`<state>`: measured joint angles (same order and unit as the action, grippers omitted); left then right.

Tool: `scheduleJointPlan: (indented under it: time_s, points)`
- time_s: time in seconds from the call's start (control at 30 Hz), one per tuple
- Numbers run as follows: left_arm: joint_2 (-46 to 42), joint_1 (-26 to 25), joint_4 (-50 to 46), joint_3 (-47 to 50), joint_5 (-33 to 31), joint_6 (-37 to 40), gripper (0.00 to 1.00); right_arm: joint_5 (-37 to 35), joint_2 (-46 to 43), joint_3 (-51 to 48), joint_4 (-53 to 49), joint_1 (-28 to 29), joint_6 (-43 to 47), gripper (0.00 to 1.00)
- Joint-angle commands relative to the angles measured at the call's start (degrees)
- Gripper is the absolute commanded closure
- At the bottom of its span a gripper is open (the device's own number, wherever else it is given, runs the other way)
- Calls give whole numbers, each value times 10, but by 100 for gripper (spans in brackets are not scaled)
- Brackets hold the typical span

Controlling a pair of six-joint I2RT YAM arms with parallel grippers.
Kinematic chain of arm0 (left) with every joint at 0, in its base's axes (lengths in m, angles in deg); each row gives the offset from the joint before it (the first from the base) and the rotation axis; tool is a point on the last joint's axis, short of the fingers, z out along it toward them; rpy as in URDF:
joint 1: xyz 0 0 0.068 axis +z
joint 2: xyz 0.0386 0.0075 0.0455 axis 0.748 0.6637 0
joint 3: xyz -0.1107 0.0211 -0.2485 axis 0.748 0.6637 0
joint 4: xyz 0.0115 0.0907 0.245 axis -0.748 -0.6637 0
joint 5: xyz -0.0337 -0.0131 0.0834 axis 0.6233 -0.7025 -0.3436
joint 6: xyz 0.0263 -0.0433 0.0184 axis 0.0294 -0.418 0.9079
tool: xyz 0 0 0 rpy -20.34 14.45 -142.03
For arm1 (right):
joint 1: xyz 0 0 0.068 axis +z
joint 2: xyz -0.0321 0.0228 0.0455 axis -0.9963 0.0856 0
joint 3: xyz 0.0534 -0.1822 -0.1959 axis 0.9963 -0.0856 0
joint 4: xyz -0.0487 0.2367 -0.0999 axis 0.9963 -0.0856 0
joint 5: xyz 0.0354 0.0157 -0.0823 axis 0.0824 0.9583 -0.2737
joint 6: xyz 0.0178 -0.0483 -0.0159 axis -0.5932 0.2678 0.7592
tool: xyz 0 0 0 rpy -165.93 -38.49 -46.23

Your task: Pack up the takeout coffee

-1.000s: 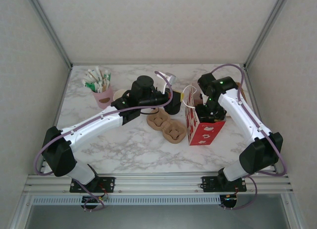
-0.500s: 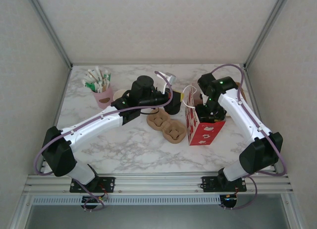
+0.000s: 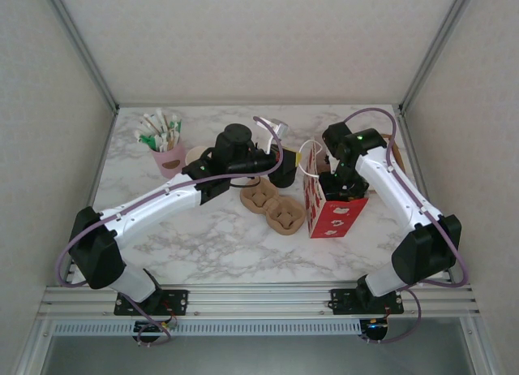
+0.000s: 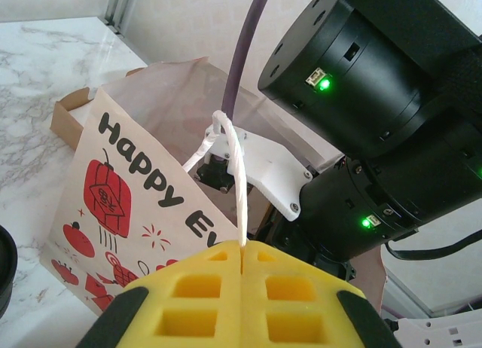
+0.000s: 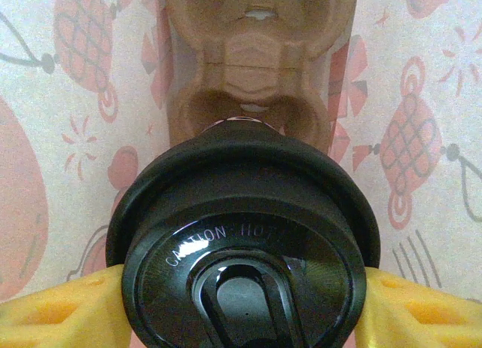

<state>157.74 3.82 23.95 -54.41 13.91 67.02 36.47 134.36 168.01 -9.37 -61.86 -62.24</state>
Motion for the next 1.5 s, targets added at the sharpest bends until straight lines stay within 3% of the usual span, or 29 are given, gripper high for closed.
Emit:
scheduleJointPlan:
  time_s: [0.0, 1.47]
  points:
    - [8, -6, -3, -9, -6, 7, 100, 5, -3, -6, 5, -4, 6, 32]
    - [12, -5, -2, -10, -6, 6, 100, -1, -4, -19, 10, -4, 5, 32]
